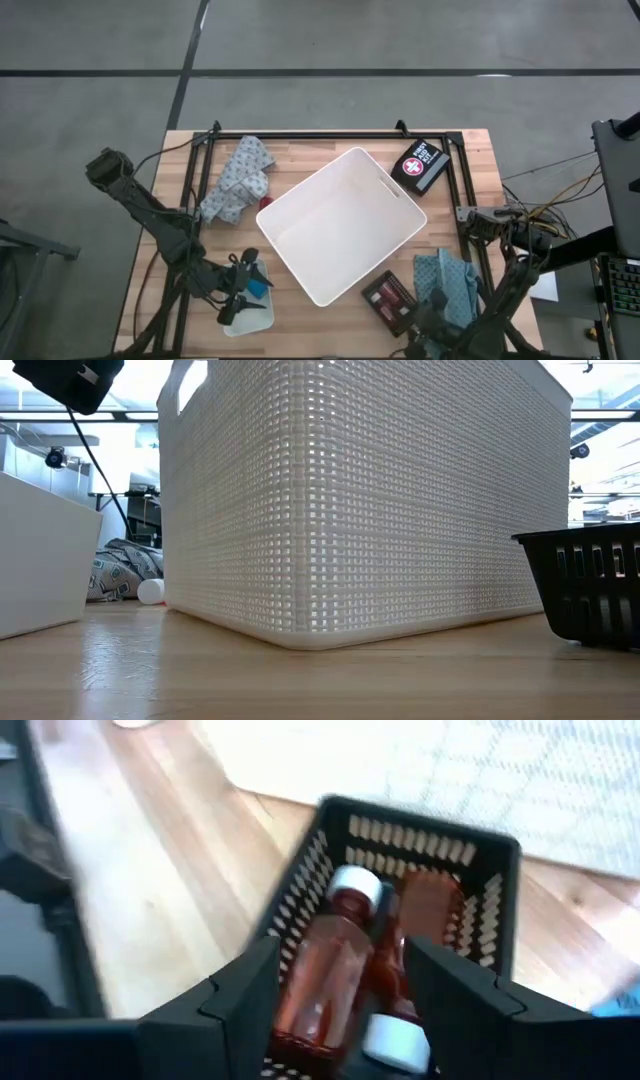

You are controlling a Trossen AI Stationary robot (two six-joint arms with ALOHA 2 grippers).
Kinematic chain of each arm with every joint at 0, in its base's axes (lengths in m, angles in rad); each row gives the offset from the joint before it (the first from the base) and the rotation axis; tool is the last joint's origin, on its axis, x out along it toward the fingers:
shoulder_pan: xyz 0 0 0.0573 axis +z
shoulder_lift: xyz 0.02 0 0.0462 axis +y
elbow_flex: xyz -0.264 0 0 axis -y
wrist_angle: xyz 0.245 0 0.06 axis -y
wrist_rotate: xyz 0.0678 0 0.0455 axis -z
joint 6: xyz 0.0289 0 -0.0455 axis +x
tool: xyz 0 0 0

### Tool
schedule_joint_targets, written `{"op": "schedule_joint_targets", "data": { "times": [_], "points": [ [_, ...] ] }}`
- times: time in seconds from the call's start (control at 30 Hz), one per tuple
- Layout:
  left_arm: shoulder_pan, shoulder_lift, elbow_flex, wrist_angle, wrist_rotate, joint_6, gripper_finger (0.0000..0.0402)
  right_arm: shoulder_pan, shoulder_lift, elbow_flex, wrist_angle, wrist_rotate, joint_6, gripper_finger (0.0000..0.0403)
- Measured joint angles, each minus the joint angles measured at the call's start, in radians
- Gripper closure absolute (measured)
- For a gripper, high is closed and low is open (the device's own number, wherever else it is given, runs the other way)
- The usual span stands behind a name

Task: Pick & place medical supplies in basket/bin
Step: Put the orange bottle into the black basket

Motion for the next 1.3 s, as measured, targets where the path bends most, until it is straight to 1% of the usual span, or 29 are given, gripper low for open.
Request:
{"op": "schedule_joint_targets", "data": {
  "times": [0.13,0.23,0.3,0.4,0.5,0.67,0.73,0.83,0.93,1.0,1.07,1.3],
  "points": [
    [0.000,0.000,0.000,-0.001,0.000,0.000,0.0130,0.000,-0.011,0.034,0.003,0.032,-0.118,0.0193],
    [0.000,0.000,0.000,-0.001,0.000,0.000,0.0130,0.000,-0.032,0.052,0.017,0.095,-0.229,0.0193],
    [0.000,0.000,0.000,-0.001,0.000,0.000,0.0130,-0.004,-0.049,0.054,0.086,0.142,-0.334,0.0193],
    [0.000,0.000,0.000,-0.002,0.000,0.000,0.0130,-0.011,-0.083,0.054,0.257,0.177,-0.567,0.0193],
    [0.000,0.000,0.000,-0.003,0.000,0.000,0.0130,-0.016,-0.106,0.053,0.352,0.180,-0.753,0.0193],
    [0.000,0.000,0.000,-0.003,0.000,0.000,0.0130,-0.038,-0.127,0.048,0.390,0.180,-0.877,0.0193],
    [0.000,0.000,0.000,-0.003,0.000,0.000,0.0130,-0.056,-0.131,0.047,0.462,0.179,-0.975,0.0193],
    [0.000,0.000,0.000,-0.003,0.000,0.000,0.0130,-0.089,-0.144,0.045,0.591,0.165,-1.169,0.0193],
    [0.000,0.000,0.000,-0.003,0.000,0.000,0.0130,-0.127,-0.149,0.044,0.690,0.110,-1.309,0.0193],
    [0.000,0.000,0.000,-0.004,0.000,0.000,0.0130,-0.150,-0.149,0.042,0.700,0.083,-1.346,0.0193],
    [0.000,0.000,0.000,-0.004,0.000,0.000,0.0130,-0.168,-0.149,0.036,0.703,0.065,-1.348,0.0193],
    [0.000,0.000,0.000,-0.006,0.000,0.000,0.0130,-0.202,-0.148,0.029,0.733,0.059,-1.347,0.0193]
  ]
}}
